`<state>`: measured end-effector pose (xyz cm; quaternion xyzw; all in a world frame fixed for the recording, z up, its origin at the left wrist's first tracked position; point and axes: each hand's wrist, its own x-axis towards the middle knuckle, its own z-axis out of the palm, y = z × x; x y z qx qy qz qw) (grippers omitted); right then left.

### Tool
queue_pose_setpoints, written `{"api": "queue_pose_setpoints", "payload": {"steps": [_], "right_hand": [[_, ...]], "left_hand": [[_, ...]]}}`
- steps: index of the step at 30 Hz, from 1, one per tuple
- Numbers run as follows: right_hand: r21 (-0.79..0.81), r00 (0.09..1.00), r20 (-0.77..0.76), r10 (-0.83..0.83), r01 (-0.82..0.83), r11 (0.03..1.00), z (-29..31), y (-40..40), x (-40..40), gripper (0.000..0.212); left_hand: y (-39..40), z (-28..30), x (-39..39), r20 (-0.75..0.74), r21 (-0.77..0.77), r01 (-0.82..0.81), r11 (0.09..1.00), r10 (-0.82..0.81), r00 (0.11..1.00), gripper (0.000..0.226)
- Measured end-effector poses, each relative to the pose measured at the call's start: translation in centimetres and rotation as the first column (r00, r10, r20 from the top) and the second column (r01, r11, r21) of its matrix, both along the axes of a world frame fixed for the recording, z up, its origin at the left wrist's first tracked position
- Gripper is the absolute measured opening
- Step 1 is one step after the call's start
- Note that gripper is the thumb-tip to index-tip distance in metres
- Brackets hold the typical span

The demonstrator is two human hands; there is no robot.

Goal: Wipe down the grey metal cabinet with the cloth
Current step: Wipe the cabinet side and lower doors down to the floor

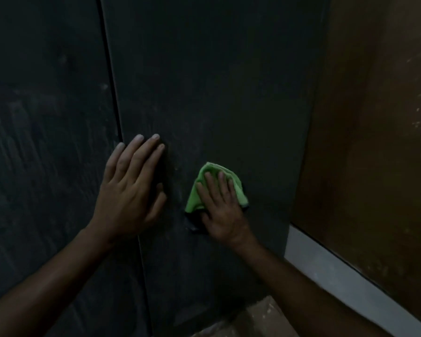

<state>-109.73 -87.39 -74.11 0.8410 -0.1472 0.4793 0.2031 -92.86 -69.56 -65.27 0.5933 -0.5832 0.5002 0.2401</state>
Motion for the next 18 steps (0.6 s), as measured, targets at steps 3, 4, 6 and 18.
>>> {"api": "queue_pose_setpoints", "payload": {"steps": [3, 4, 6, 18], "right_hand": [[0.378, 0.933, 0.328, -0.146, 0.012, 0.926, 5.3, -1.4, 0.2, 0.07], [0.507, 0.852, 0.472, -0.226, -0.053, 0.86, 8.7, -1.6, 1.3, 0.072], [0.54, 0.762, 0.592, -0.262, -0.133, 0.831, 14.2, -0.8, 3.7, 0.071], [0.467, 0.793, 0.544, -0.274, -0.015, 0.884, 17.9, 0.4, 4.3, 0.068]], "left_hand": [[1.0, 0.5, 1.4, 0.024, -0.028, -0.043, 0.999, 0.044, 0.999, 0.075], [1.3, 0.6, 1.8, 0.042, -0.025, -0.06, 0.998, 0.061, 0.997, 0.076], [1.5, 0.8, 2.3, 0.084, -0.007, -0.085, 0.996, 0.086, 0.993, 0.077], [1.8, 1.3, 1.9, 0.04, 0.026, -0.048, 0.999, 0.047, 0.998, 0.077]]}}
